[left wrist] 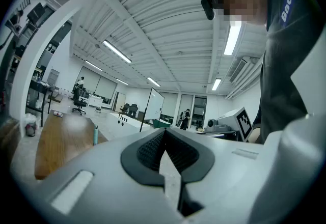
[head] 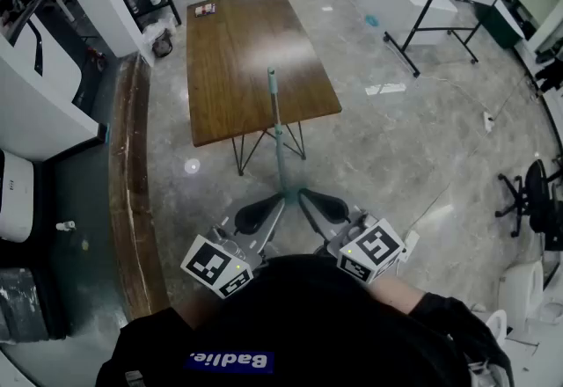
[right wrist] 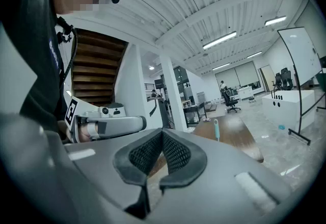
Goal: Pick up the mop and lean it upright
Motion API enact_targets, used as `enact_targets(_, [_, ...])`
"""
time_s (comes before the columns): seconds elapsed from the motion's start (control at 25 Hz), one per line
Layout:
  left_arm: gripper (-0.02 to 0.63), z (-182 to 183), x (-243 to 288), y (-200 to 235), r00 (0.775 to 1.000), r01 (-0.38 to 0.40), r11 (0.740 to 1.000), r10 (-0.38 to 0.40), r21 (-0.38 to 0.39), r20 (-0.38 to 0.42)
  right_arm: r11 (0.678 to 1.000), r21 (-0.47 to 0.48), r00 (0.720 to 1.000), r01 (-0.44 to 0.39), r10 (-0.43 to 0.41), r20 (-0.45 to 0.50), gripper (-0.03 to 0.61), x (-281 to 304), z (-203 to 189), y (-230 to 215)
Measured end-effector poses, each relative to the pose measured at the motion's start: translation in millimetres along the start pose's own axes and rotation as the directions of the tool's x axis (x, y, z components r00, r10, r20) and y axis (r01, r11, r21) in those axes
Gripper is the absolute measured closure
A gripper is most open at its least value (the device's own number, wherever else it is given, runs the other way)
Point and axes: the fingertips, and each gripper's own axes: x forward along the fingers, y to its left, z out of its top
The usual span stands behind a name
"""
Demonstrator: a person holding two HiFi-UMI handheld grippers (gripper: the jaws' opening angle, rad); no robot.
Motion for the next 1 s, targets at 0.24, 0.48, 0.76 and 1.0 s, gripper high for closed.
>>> enact_targets(0.24, [0.594,-3,14,-5,1.0,-0.014,1.0,0.014,-0.001,-0.012,0.999,0.009,0.999,-0.033,0.033,0.003,0.575,-7,2,-10])
enact_targets(0.48, [0.594,-9,32,-7,0.998,-0.059,0.998,0.059,-0.007,-0.018,0.996,0.021,0.996,-0.084,0.083,0.013,0.574,-15,1,-26])
enact_targets(0.76, [0.594,-11,52,-15,0.989,-0.142,0.99,0.142,0.023,-0.035,0.987,0.072,0.989,-0.147,0.146,0.014,0.574,-28,-4,-53])
enact_targets(1.0, [0.594,-12,61,-12,0.975,-0.217,0.976,0.218,0.025,-0.049,0.977,0.113,0.983,-0.183,0.185,-0.011,0.574,-27,-13,-73])
